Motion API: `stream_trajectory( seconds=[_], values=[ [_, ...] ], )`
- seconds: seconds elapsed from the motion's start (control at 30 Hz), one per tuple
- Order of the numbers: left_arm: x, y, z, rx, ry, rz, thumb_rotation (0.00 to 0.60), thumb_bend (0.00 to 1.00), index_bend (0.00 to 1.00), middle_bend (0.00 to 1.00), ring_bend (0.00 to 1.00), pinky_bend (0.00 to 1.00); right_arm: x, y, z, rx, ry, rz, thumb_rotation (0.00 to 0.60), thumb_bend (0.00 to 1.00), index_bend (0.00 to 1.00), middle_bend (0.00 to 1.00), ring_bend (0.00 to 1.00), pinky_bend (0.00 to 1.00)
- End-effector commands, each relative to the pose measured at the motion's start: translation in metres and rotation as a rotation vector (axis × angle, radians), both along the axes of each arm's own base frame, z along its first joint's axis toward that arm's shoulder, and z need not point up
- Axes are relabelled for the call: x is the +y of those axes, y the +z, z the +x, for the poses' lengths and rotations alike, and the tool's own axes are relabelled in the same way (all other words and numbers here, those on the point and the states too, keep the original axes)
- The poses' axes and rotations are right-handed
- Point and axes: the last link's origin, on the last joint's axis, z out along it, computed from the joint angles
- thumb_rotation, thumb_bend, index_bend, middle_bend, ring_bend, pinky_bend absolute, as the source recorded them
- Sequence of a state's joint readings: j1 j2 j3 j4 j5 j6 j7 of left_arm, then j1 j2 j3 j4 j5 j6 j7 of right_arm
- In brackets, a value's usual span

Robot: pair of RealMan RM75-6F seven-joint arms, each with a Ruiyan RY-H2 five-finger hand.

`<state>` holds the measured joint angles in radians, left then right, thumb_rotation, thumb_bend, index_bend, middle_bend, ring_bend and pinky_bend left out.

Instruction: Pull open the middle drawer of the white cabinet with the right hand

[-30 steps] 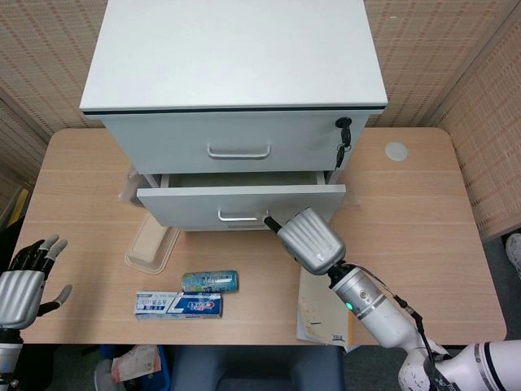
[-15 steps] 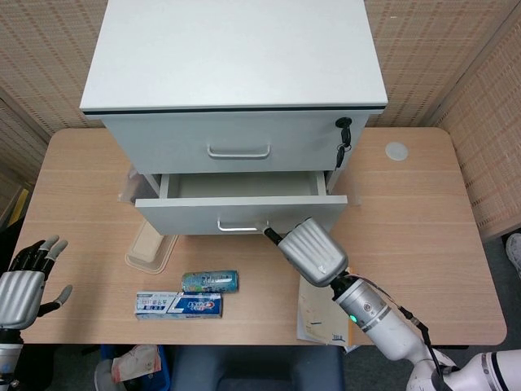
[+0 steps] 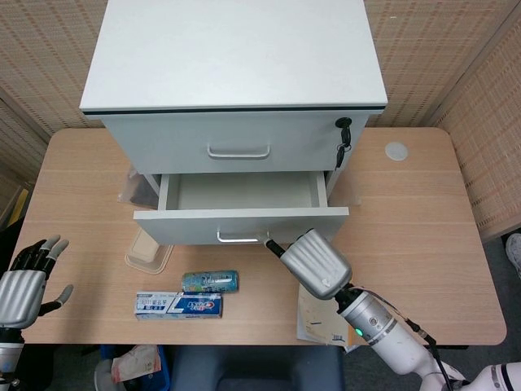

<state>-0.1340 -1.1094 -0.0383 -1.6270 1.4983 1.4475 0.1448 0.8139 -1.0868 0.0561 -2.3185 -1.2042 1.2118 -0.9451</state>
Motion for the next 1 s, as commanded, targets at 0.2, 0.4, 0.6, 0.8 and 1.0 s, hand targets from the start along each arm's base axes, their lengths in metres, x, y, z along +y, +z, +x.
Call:
stream_trajectory(
  seconds=[0.2, 0.4, 0.6, 0.8, 1.0],
  values=[
    [0.000, 0.000, 0.000, 0.001, 0.003, -0.001, 0.600, 0.26, 0.12, 0.11, 0.10, 0.14, 0.013, 0.000, -0.002, 0.006, 0.019, 0.020, 0.600, 0.41, 0.20, 0.93, 0.95, 0.85],
    [0.000, 0.000, 0.000, 0.000, 0.003, 0.000, 0.600, 0.26, 0.12, 0.11, 0.10, 0.14, 0.020, 0.002, -0.003, 0.000, 0.043, 0.021, 0.600, 0.41, 0.20, 0.93, 0.95, 0.85],
    [-0.001, 0.000, 0.000, 0.001, 0.004, 0.001, 0.600, 0.26, 0.12, 0.11, 0.10, 0.14, 0.030, 0.004, -0.005, -0.009, 0.080, 0.028, 0.600, 0.41, 0.20, 0.93, 0.96, 0.85],
    [-0.001, 0.000, 0.001, 0.001, 0.001, 0.000, 0.600, 0.26, 0.11, 0.11, 0.10, 0.14, 0.038, 0.009, -0.009, -0.028, 0.099, 0.026, 0.600, 0.41, 0.20, 0.93, 0.96, 0.85],
    [-0.001, 0.002, 0.001, -0.001, 0.001, 0.004, 0.600, 0.26, 0.12, 0.11, 0.10, 0.14, 0.046, 0.026, -0.026, -0.034, 0.073, -0.033, 0.600, 0.41, 0.20, 0.89, 0.94, 0.85]
  ],
)
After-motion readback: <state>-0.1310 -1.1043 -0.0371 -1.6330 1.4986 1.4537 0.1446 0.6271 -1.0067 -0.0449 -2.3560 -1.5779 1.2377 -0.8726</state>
